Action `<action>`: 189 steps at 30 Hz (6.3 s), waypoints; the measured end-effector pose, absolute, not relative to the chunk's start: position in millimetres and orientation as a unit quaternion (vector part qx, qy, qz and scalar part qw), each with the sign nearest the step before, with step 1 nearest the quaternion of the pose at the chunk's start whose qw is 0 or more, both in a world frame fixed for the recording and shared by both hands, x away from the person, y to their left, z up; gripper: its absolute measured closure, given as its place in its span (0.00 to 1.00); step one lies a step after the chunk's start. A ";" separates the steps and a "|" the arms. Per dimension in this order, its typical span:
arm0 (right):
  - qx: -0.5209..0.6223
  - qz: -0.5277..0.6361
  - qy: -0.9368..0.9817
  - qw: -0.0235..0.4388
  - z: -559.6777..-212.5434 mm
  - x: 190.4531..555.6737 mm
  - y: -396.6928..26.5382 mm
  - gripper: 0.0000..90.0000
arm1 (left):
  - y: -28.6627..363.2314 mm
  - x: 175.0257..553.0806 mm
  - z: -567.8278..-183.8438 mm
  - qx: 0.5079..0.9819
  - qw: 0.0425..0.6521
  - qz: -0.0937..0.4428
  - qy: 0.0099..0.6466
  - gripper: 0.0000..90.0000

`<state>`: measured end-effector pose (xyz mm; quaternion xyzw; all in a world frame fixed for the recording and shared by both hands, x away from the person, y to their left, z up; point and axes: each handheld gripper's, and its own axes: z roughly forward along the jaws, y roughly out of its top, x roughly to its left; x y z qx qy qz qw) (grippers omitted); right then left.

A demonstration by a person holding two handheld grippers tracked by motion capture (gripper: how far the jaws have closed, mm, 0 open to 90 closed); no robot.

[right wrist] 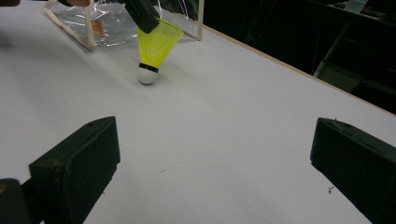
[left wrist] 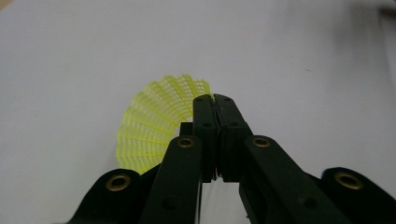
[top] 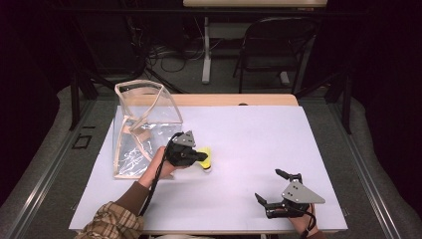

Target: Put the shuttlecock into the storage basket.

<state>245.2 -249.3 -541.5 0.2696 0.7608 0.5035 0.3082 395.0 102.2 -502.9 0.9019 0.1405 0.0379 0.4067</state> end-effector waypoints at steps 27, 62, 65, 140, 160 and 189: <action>0.270 0.504 0.760 0.308 -541.5 245.2 -249.3 0.01 | 99.1 374.2 -485.0 0.900 0.413 0.085 0.115 0.99; 0.271 0.501 0.762 0.309 -541.9 245.3 -248.8 0.01 | 103.6 361.3 -457.6 0.888 0.432 0.121 0.096 0.99; 0.271 0.499 0.763 0.309 -542.2 245.2 -248.7 0.01 | 101.9 361.6 -454.7 0.888 0.433 0.124 0.093 0.99; 0.273 0.498 0.763 0.309 -542.2 244.7 -249.5 0.01 | 100.1 387.3 -386.1 0.874 0.437 0.197 0.078 1.00; 0.272 0.498 0.763 0.309 -542.4 244.8 -249.3 0.01 | 107.1 396.9 -379.0 0.870 0.437 0.209 0.090 1.00; 0.277 0.496 0.764 0.306 -543.8 245.6 -247.8 0.01 | 117.8 408.9 -367.6 0.860 0.441 0.234 0.103 1.00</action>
